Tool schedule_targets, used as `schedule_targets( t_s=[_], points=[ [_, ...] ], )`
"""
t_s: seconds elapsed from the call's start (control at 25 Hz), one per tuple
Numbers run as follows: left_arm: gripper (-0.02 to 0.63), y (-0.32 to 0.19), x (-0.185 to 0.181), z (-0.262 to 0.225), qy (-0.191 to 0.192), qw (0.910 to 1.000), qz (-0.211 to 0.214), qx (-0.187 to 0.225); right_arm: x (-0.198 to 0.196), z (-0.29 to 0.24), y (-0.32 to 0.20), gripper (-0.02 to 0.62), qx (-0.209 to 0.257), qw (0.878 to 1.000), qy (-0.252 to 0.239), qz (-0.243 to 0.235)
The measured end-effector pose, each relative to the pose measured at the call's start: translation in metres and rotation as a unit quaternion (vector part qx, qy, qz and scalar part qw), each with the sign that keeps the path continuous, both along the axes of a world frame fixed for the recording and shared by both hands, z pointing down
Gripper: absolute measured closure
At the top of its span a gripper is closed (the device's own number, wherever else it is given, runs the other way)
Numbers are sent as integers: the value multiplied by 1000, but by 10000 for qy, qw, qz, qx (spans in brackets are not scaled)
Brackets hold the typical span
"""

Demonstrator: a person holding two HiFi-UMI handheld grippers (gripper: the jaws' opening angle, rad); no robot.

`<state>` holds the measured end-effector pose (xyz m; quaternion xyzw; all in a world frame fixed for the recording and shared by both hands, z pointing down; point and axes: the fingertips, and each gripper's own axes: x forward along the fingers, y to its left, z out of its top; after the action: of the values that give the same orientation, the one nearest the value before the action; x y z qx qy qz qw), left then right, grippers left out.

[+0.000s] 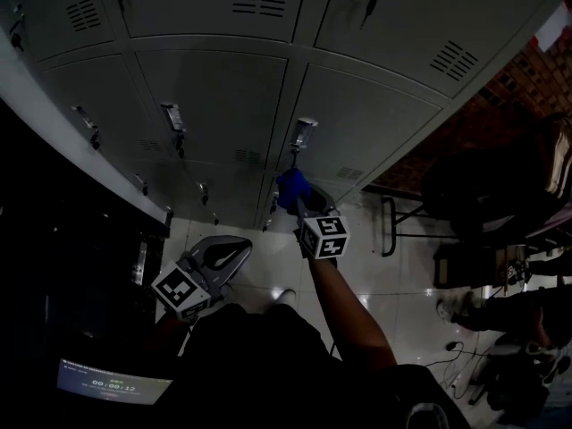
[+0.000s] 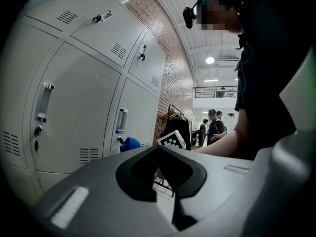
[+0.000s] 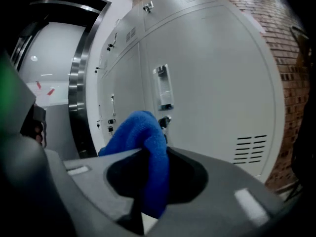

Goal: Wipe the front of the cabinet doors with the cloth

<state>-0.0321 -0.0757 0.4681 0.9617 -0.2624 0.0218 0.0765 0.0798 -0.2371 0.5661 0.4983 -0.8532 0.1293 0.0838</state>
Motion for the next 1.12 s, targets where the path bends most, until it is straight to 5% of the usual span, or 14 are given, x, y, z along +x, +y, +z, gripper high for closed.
schedule_targets(
  t_s=[0.2,0.56,1.12],
  points=[
    [603,5,-21,-4,57,9997,-251,-27,-35,26,-26,526,-239,9996,125,-99],
    [603,9,-38,-3,-8,9989,-447,-151,7,37,-59,526,-192,9972,688,223],
    [603,6,3,-1,-114,9999,41,-93,171,54,-44,526,-528,9811,831,1666]
  ],
)
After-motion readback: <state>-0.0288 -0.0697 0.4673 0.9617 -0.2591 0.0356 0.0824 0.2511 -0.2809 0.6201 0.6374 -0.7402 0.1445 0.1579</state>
